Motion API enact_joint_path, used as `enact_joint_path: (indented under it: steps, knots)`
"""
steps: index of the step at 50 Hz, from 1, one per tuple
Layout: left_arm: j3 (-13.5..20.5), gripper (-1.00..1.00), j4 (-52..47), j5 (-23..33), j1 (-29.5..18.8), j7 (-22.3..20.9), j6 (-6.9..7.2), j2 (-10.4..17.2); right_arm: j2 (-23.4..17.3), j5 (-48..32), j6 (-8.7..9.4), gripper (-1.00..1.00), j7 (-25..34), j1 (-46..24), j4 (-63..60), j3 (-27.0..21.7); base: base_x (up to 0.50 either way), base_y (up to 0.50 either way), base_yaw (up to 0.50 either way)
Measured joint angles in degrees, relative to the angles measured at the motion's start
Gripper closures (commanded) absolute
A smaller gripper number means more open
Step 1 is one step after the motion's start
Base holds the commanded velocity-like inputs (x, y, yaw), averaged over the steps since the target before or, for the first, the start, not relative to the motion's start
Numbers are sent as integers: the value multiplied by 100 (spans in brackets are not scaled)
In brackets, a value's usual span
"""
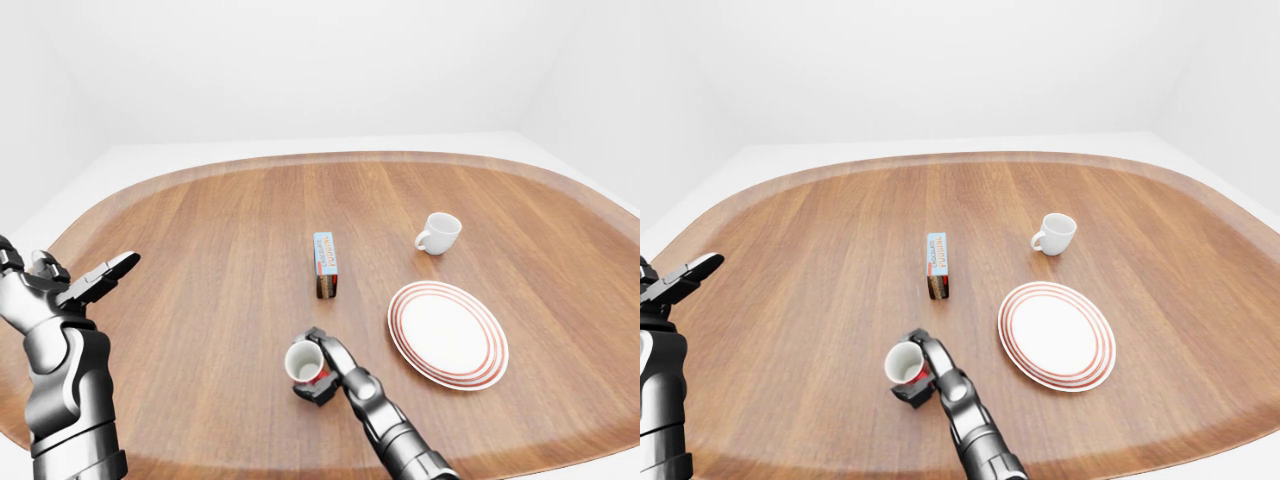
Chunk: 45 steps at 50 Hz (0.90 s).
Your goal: Pick up the red mug and put it on the plate
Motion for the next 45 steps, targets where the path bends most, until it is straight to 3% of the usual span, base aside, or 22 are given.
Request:
enact_joint_path:
  steps: [7, 10, 13, 18, 22, 35, 45]
  knots:
    - [1, -100, 6, -3, 1, -1, 0, 2, 11, -408, -98, 100, 85, -25, 53, 5, 0, 0, 0]
    - [0, -100, 8, -3, 0, -1, 0, 2, 2, -397, -59, 100, 29, 20, -34, 26, 0, 0, 0]
    - [-1, -100, 8, -2, 1, -1, 0, 1, -23, -380, 104, 100, 30, 96, -315, 58, 0, 0, 0]
    - [-4, -100, 14, 0, -2, -1, 0, 1, -139, -310, 591, 100, 109, 195, -1210, 47, 0, 0, 0]
    - [-12, -100, 19, 8, -4, 0, 0, -3, -339, -166, 591, 100, 205, -13, -1886, -157, 0, 0, 0]
    - [-31, -100, 65, 21, -25, 13, 0, 1, -1640, 555, 591, 100, 387, -1600, -1908, -1366, 0, 0, 0]
    - [-23, -100, 39, 15, -19, 20, 0, 2, -2910, 760, 591, 100, 383, -1405, -1115, -2209, 0, 0, 0]
